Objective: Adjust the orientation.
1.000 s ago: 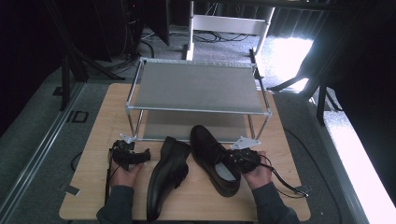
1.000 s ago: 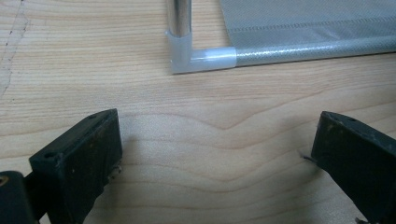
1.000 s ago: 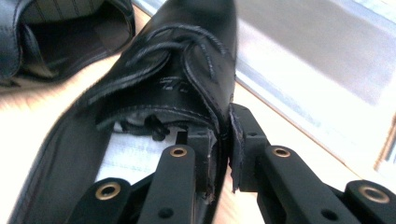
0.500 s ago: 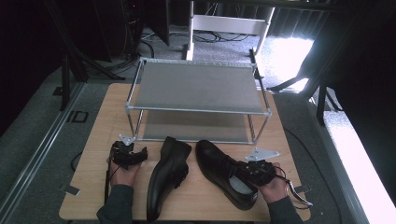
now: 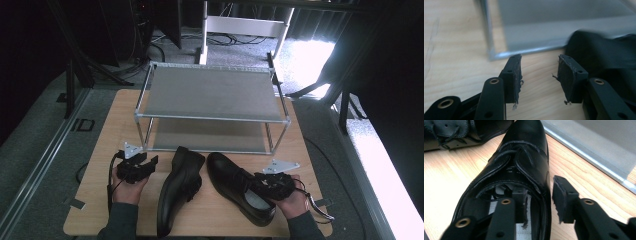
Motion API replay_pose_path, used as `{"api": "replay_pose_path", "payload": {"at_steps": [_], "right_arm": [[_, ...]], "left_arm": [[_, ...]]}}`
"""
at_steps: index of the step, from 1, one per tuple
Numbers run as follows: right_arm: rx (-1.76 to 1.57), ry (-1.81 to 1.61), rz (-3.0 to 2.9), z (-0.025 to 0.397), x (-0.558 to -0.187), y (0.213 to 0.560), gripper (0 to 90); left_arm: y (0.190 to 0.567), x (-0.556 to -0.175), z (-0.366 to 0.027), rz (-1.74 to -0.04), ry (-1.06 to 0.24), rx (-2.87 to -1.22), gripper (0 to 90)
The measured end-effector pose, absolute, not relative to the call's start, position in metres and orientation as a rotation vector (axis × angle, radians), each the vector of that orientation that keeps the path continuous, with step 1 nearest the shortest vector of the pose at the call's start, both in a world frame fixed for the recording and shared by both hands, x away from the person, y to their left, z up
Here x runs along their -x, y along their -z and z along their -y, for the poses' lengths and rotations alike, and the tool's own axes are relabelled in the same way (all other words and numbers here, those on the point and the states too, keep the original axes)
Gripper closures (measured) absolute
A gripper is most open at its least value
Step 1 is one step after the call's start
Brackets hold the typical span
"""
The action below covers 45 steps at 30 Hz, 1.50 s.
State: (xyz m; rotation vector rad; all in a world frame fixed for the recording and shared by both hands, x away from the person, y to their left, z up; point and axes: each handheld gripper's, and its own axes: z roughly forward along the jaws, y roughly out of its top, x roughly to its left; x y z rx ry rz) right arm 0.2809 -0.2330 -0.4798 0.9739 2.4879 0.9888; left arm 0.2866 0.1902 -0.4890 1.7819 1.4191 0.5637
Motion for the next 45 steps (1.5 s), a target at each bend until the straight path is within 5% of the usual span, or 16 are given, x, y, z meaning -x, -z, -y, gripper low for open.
{"api": "replay_pose_path", "payload": {"at_steps": [19, 33, 45], "right_arm": [[-0.961, -0.998, -2.52, 0.231, -0.282, 0.485, 56.7], [-0.955, -0.993, -2.524, 0.231, -0.282, 0.485, 56.5], [-0.953, -0.984, -2.526, 0.23, -0.282, 0.486, 56.3]], "left_arm": [[0.465, -0.252, -0.15, -1.101, -0.377, -1.959, 65.8], [0.469, -0.248, -0.151, -1.08, -0.431, -2.039, 82.2], [0.469, -0.25, -0.168, -1.134, -0.465, -2.034, 83.5]]}}
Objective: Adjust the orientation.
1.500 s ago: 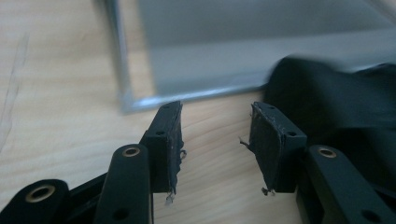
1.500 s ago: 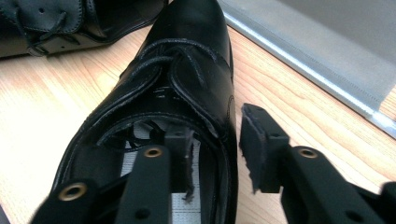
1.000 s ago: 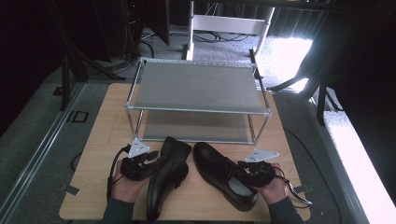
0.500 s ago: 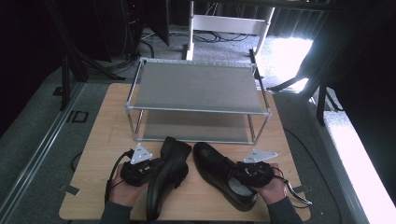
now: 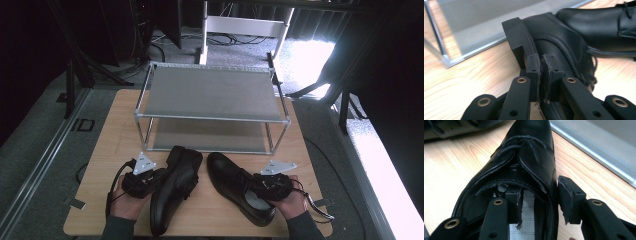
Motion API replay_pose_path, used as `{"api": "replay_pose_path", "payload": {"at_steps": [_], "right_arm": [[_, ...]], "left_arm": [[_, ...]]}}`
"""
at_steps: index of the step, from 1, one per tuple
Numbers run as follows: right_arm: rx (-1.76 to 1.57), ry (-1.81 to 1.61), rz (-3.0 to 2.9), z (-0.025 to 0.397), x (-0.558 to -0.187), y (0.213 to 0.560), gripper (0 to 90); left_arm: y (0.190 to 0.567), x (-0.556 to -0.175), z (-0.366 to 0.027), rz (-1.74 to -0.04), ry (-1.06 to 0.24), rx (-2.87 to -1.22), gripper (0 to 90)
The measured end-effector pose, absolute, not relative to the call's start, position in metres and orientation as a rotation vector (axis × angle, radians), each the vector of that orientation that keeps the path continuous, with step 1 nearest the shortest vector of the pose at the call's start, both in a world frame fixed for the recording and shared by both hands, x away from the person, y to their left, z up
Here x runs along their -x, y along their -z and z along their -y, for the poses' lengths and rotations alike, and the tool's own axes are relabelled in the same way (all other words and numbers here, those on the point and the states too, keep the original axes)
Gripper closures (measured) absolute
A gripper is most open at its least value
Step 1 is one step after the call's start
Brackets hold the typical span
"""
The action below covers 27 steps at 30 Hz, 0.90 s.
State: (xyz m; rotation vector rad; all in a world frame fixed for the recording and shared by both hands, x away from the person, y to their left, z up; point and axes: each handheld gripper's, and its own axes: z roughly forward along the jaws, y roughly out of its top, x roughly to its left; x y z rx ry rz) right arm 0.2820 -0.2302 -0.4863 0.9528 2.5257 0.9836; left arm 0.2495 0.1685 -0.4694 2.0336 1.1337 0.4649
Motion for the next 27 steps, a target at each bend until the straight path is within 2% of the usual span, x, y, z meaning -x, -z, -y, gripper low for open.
{"api": "replay_pose_path", "payload": {"at_steps": [6, 12, 16, 18, 20, 23, 27], "right_arm": [[-0.95, -0.981, -2.528, 0.23, -0.282, 0.487, 56.2], [-0.946, -0.972, -2.535, 0.23, -0.282, 0.487, 56.2], [-0.941, -0.963, -2.54, 0.23, -0.283, 0.488, 57.1], [-0.949, -0.969, -2.54, 0.23, -0.283, 0.488, 57.7], [-0.952, -0.969, -2.541, 0.231, -0.283, 0.489, 58.3], [-0.955, -0.97, -2.543, 0.231, -0.284, 0.489, 58.3], [-0.956, -0.971, -2.545, 0.232, -0.284, 0.49, 59.0]], "left_arm": [[0.474, -0.254, -0.191, -1.235, -0.466, -2.016, 85.4], [0.492, -0.26, -0.223, -1.345, -0.365, -1.93, 85.1], [0.505, -0.262, -0.24, -1.43, -0.317, -1.887, 81.3], [0.511, -0.263, -0.246, -1.492, -0.334, -1.888, 80.8], [0.516, -0.264, -0.254, -1.486, -0.26, -1.825, 75.1], [0.513, -0.265, -0.255, -1.506, -0.301, -1.817, 69.3], [0.502, -0.266, -0.249, -1.451, -0.351, -1.807, 68.2]]}}
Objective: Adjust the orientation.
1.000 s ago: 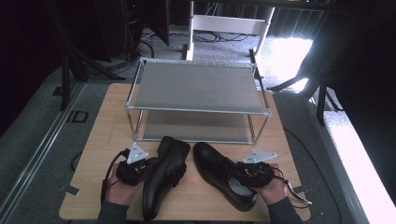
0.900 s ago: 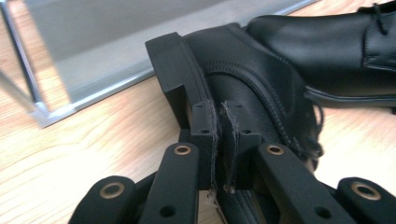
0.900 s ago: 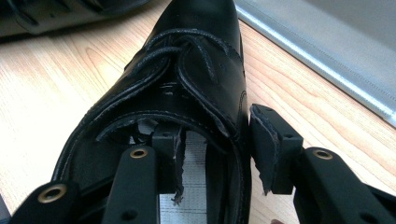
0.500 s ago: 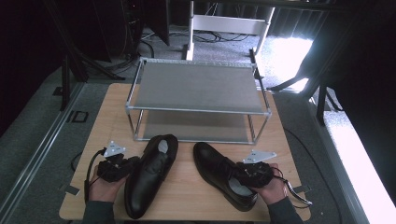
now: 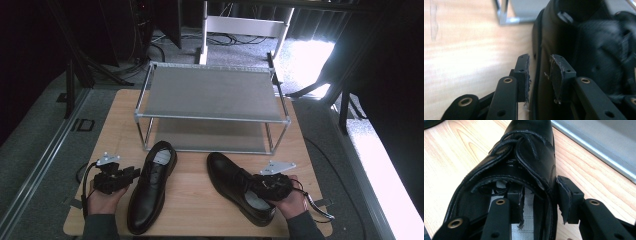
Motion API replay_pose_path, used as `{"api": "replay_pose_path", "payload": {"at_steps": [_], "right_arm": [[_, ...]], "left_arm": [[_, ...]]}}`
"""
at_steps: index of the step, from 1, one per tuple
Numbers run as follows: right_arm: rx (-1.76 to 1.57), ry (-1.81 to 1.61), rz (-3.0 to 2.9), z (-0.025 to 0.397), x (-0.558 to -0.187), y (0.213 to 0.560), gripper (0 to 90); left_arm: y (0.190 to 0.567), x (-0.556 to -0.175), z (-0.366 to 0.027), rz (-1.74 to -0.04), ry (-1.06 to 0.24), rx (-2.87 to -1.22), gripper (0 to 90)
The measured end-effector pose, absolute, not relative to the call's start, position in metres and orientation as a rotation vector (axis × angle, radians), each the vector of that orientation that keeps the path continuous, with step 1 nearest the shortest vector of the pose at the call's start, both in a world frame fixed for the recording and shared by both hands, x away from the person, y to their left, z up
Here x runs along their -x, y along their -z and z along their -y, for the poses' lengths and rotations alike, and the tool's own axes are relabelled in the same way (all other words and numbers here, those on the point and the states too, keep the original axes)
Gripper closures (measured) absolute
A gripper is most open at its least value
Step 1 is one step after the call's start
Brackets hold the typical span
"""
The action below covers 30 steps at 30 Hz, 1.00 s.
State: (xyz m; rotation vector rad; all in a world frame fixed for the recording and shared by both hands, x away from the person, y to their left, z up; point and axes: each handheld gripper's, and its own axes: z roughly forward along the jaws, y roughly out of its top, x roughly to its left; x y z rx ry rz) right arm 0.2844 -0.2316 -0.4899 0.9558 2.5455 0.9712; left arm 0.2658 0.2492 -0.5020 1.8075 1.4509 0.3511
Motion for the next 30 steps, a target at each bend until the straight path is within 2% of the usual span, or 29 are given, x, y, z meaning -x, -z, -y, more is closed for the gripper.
{"api": "replay_pose_path", "payload": {"at_steps": [6, 8, 13, 18, 22, 26, 30], "right_arm": [[-0.977, -0.954, -2.54, 0.234, -0.286, 0.49, 71.0], [-0.977, -0.954, -2.542, 0.235, -0.286, 0.49, 70.9], [-0.976, -0.949, -2.548, 0.231, -0.289, 0.494, 62.6], [-0.98, -0.952, -2.553, 0.231, -0.294, 0.496, 63.3], [-0.986, -0.975, -2.557, 0.231, -0.297, 0.499, 71.5], [-0.982, -0.994, -2.556, 0.232, -0.297, 0.499, 78.4], [-0.946, -1.007, -2.586, 0.231, -0.295, 0.498, 79.5]], "left_arm": [[0.487, -0.281, -0.245, -1.411, -0.407, -1.789, 68.3], [0.483, -0.29, -0.243, -1.378, -0.387, -1.783, 68.3], [0.481, -0.317, -0.231, -1.362, -0.373, -1.886, 68.3], [0.487, -0.331, -0.221, -1.346, -0.333, -1.957, 76.4], [0.485, -0.336, -0.212, -1.343, -0.388, -2.024, 84.4], [0.482, -0.34, -0.206, -1.315, -0.386, -2.061, 85.5], [0.48, -0.35, -0.194, -1.281, -0.388, -2.083, 85.6]]}}
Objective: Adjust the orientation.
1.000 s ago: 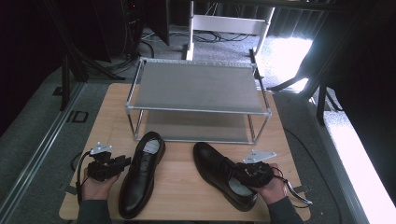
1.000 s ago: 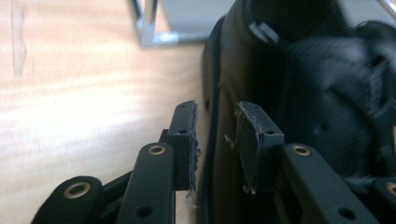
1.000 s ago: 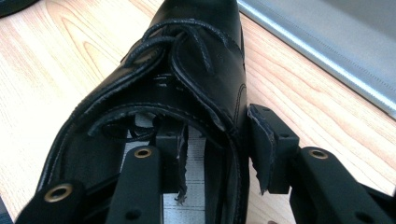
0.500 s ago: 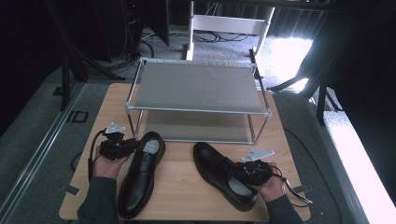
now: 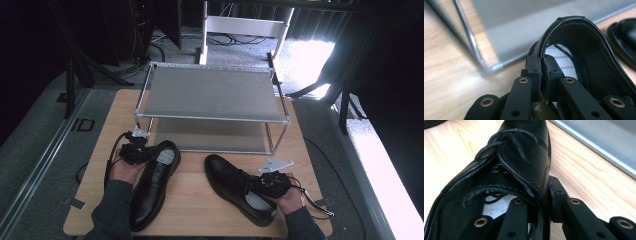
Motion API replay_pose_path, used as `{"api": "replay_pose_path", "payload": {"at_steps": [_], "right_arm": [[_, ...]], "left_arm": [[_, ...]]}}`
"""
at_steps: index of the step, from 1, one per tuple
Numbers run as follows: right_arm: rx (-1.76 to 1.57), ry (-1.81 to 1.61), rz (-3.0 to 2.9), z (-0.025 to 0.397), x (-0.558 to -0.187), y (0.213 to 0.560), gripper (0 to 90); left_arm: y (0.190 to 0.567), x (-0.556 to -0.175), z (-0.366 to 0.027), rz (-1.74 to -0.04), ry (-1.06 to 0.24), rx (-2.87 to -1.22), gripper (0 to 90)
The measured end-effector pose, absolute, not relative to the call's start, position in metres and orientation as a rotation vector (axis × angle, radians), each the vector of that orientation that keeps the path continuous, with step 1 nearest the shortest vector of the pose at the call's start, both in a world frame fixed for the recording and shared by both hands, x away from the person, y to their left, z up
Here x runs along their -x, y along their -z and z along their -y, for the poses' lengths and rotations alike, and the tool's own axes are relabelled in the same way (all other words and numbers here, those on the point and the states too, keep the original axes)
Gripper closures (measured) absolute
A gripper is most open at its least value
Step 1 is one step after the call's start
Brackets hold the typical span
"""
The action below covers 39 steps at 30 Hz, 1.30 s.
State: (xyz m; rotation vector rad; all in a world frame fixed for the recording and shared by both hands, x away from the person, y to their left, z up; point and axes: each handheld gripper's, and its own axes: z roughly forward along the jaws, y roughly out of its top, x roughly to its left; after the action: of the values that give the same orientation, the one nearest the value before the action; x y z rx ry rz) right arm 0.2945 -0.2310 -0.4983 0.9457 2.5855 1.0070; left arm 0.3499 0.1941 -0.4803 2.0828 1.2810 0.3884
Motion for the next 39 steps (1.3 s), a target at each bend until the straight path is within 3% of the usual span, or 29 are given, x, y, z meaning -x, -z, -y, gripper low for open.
{"api": "replay_pose_path", "payload": {"at_steps": [17, 26, 32, 33, 39], "right_arm": [[-0.673, -1.066, -2.731, 0.208, -0.281, 0.494, 79.5], [-0.669, -1.086, -2.758, 0.205, -0.282, 0.499, 77.3], [-0.682, -1.1, -2.77, 0.206, -0.283, 0.499, 70.7], [-0.669, -1.119, -2.782, 0.209, -0.282, 0.497, 64.8], [-0.636, -1.139, -2.773, 0.224, -0.274, 0.481, 57.6]], "left_arm": [[0.46, -0.384, -0.123, -1.042, -0.438, -2.234, 85.4], [0.46, -0.389, -0.077, -0.85, -0.391, -2.279, 83.6], [0.462, -0.392, -0.08, -0.884, -0.369, -2.216, 72.6], [0.455, -0.388, -0.086, -0.885, -0.367, -2.153, 66.8], [0.429, -0.35, -0.109, -0.879, -0.47, -2.049, 57.5]]}}
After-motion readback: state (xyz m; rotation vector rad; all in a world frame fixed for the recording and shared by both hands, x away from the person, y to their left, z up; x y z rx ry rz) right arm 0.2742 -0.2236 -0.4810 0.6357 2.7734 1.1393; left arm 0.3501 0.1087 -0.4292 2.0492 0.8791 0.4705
